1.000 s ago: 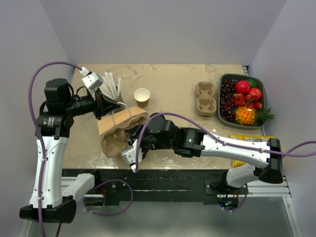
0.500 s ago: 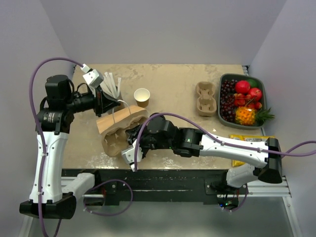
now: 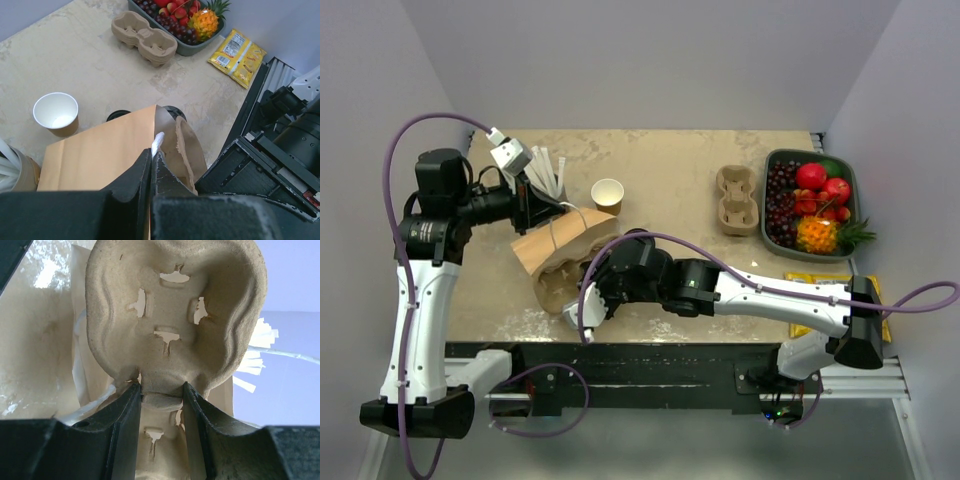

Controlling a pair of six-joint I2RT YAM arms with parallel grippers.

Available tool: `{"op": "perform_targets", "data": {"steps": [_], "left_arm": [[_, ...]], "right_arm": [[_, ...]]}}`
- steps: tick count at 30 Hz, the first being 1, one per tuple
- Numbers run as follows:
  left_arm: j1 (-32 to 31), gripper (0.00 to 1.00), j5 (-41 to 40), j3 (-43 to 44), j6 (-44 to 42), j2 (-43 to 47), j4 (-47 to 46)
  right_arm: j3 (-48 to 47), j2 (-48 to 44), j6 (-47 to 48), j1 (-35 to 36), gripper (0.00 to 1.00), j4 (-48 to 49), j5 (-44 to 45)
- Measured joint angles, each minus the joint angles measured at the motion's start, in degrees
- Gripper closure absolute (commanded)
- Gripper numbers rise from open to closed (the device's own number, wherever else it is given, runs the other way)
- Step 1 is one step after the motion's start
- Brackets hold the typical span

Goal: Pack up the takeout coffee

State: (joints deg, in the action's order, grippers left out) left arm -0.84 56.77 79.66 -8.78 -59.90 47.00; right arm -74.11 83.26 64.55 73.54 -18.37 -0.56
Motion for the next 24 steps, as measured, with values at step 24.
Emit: {"op": "perform_targets", "data": {"steps": [24], "left_arm": [[0.0, 1.00, 1.2, 1.1, 1.3, -0.7, 0.2]], "right_arm": [[-1.8, 4.1, 6.4, 0.1, 0.96, -2.8, 8.8]]}}
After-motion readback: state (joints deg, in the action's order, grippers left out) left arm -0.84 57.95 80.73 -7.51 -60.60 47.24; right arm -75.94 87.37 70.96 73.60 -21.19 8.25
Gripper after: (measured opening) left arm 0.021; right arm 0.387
